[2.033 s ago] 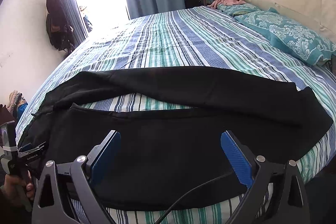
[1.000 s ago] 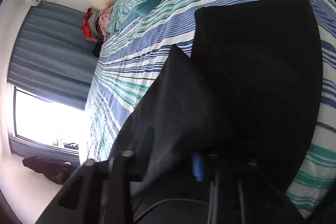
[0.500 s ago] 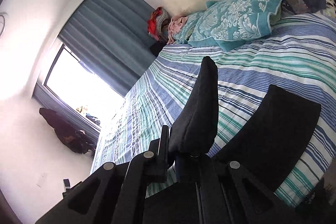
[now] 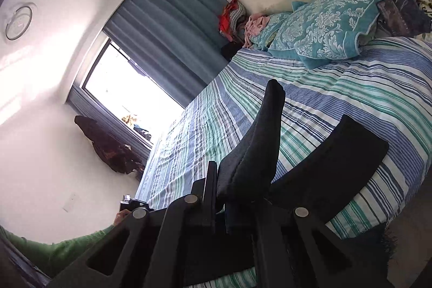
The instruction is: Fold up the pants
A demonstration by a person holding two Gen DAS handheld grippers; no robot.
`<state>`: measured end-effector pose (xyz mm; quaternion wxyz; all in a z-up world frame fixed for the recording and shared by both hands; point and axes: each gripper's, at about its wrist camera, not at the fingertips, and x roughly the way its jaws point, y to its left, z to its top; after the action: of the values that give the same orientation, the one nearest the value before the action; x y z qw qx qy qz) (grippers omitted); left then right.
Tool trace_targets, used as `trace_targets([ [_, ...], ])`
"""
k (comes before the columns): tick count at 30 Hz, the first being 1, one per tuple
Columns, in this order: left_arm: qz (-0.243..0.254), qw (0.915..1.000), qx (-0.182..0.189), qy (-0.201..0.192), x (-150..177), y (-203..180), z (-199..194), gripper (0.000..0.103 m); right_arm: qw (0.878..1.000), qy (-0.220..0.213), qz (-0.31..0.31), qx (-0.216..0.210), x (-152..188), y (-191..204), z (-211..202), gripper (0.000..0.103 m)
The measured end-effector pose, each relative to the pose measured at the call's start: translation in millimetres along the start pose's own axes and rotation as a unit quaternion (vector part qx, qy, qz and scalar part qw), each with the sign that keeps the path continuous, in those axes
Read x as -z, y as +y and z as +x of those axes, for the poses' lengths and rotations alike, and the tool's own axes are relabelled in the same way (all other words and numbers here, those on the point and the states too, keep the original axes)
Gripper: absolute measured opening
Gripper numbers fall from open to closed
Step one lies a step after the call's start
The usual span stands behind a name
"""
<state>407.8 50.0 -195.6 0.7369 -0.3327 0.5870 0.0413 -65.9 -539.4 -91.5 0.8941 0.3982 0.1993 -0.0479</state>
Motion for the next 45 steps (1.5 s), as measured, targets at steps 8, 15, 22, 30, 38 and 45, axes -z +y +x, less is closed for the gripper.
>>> trace_targets([
  [8, 0.096, 0.9825, 0.117, -0.109, 60, 32, -177, 0.007, 0.999, 0.014, 0.032, -0.004, -57, -22, 56, 0.005],
  [15, 0.103, 0.9927, 0.042, -0.048, 178, 142, -138, 0.009, 0.985, 0.101, 0.05, 0.133, -71, -82, 88, 0.005],
  [22, 0.089, 0.9954, 0.034, -0.008, 215, 172, -110, 0.008, 0.945, 0.197, 0.065, 0.254, -24, -144, 110, 0.005],
  [30, 0.126, 0.9913, 0.038, -0.012, 227, 155, -112, 0.009, 0.96, 0.134, 0.002, 0.244, -40, -117, 87, 0.005],
  [38, 0.138, 0.9902, 0.022, -0.001, 234, 149, -108, 0.011, 0.935, 0.189, 0.023, 0.299, -39, -144, 101, 0.005],
  [45, 0.173, 0.9849, -0.01, 0.004, 237, 142, -106, 0.015, 0.924, 0.198, 0.04, 0.324, -37, -154, 100, 0.005],
])
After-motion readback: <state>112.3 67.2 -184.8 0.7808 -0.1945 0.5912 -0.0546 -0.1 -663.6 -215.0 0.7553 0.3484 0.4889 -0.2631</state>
